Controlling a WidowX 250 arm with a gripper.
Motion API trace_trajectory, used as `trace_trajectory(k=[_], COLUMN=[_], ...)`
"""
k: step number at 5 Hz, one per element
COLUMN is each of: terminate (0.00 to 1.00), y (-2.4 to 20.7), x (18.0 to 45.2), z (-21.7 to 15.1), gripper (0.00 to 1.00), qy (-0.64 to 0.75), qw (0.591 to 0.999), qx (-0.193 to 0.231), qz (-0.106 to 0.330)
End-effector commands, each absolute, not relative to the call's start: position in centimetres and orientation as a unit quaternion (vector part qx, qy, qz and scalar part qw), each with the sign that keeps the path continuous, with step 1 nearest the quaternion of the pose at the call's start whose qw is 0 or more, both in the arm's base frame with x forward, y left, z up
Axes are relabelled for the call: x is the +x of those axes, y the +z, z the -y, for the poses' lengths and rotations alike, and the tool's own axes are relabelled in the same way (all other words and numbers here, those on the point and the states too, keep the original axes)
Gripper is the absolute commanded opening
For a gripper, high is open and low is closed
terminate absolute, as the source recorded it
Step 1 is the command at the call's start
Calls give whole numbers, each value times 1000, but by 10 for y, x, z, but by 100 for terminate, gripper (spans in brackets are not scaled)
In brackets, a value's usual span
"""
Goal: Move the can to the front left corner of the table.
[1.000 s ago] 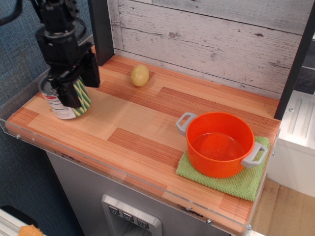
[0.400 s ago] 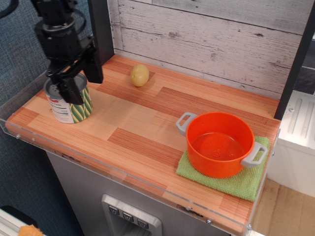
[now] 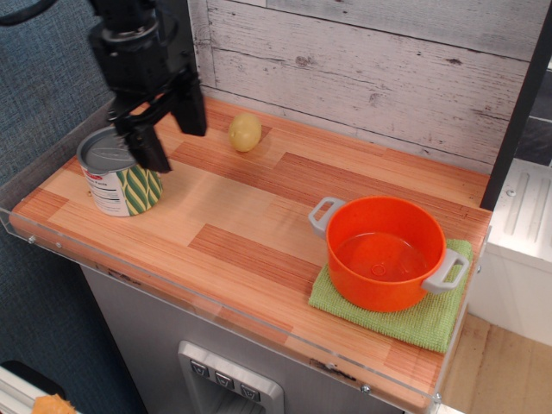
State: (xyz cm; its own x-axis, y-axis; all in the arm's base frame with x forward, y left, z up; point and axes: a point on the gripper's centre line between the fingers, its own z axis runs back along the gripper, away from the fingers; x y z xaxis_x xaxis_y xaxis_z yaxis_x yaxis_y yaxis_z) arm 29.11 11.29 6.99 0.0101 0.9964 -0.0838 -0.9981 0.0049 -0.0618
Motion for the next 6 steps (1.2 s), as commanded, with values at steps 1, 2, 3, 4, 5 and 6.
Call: trace_trajectory(k=[1, 2, 3, 4, 5, 6], terminate=[0, 0, 0, 0, 0, 0], y=[129, 133, 134, 136, 143, 156], x=[315, 319, 311, 299, 281, 264], z=[-91, -72, -59, -58, -64, -64], gripper=[100, 100, 100, 100, 100, 100], qy=[580, 470, 354, 235, 114, 56], qw=[811, 879, 932, 971, 993, 998], qx=[-22, 19, 38, 26, -24, -24], qz=[74, 85, 68, 30, 3, 9])
